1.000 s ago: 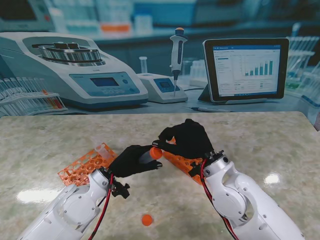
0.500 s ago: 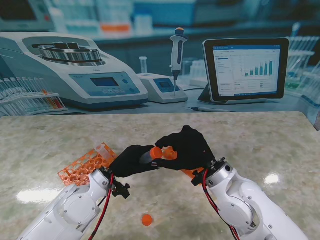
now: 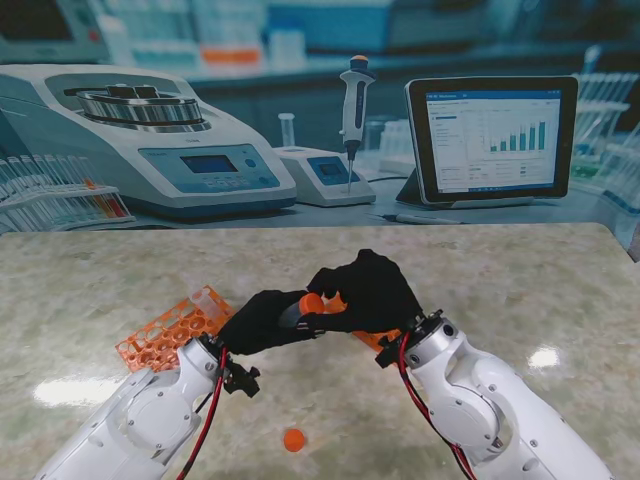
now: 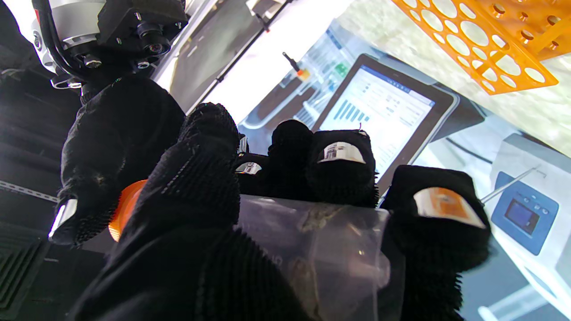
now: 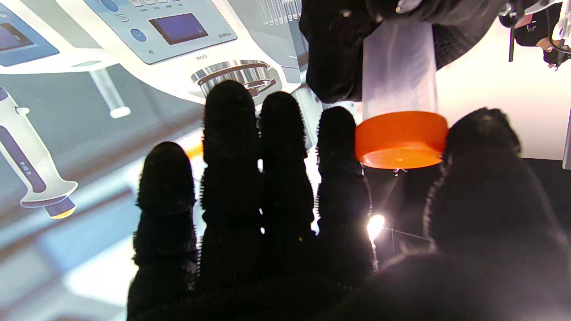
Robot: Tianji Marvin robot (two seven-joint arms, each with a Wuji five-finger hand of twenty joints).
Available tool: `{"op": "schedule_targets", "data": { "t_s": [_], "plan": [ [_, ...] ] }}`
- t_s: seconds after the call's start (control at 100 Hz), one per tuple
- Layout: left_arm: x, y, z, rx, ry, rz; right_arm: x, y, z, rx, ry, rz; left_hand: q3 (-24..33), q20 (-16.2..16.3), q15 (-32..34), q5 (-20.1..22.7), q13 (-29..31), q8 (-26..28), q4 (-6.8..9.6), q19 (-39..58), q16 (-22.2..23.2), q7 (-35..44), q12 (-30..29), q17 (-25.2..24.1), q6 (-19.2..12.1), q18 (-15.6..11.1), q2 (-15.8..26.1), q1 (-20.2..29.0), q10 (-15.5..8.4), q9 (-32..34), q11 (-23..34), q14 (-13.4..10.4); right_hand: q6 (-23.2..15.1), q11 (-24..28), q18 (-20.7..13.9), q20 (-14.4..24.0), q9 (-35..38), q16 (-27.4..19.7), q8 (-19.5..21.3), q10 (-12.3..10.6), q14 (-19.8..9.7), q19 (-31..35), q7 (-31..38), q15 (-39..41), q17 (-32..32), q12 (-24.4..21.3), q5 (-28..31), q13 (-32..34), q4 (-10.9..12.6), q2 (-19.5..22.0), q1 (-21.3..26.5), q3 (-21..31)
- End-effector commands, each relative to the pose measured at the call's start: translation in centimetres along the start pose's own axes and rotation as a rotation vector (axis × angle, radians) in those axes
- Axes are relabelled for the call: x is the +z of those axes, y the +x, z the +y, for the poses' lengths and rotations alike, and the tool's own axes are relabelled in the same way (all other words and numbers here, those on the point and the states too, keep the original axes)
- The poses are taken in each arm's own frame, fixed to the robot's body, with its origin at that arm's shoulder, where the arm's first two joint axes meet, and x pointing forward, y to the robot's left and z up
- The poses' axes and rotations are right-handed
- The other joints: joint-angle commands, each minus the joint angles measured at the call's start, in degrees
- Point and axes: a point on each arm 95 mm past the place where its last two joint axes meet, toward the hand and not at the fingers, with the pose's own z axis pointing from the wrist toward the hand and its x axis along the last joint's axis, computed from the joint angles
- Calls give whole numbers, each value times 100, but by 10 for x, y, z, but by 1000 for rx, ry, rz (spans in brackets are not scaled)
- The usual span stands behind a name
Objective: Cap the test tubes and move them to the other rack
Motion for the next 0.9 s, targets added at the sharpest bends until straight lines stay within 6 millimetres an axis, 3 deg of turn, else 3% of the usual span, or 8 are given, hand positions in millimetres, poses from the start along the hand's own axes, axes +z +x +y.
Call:
{"op": "schedule_targets", "data": {
  "t_s": [0.0,0.07,0.27,0.36,0.59,0.89],
  "plan": [
    [1,3,2,-3,-6,10,0,0,-4,11,11,-13,8,34,66,156,73,222,29,524,37,260,148,177,32,-264,241,226,-305,35,7,-149,-989,79,-67,143,192,109,5,-146,-74,181,858,185,39,68,10,278,59,387,1251,536],
    [1,3,2,-4,-6,10,1,0,-5,14,18,-15,6,34,66,158,73,222,28,524,37,260,149,177,38,-264,247,222,-302,35,7,-149,-981,194,-66,160,248,131,195,-165,-70,233,946,258,57,141,116,322,24,533,1280,577],
    [1,3,2,-4,-7,11,6,-1,-8,14,21,-25,9,34,66,158,73,222,29,524,36,261,150,177,30,-264,242,225,-308,34,8,-149,-746,494,-37,202,600,152,1598,-274,-11,436,303,586,250,293,1017,602,25,835,641,891],
    [1,3,2,-4,-7,11,8,-1,-9,19,22,-29,6,34,66,154,73,222,28,524,36,261,150,177,30,-264,246,217,-313,31,7,-149,-656,558,-26,209,710,163,2393,-293,12,504,125,754,307,308,1389,629,268,939,136,1346],
    [1,3,2,-4,-7,12,12,-3,-10,28,25,-41,11,34,66,156,73,223,30,524,36,264,149,177,25,-264,242,223,-303,36,8,-149,-819,752,-20,244,1025,275,2659,-301,50,661,438,1327,479,375,1863,665,268,967,-152,1182],
    [1,3,2,-4,-9,13,17,-6,-11,29,27,-61,11,34,66,158,73,221,29,524,36,263,150,177,27,-264,248,218,-309,34,8,-149,-1062,1269,-26,233,1087,174,2688,-386,70,795,983,1817,637,405,2230,673,314,990,-500,998]
  ]
}}
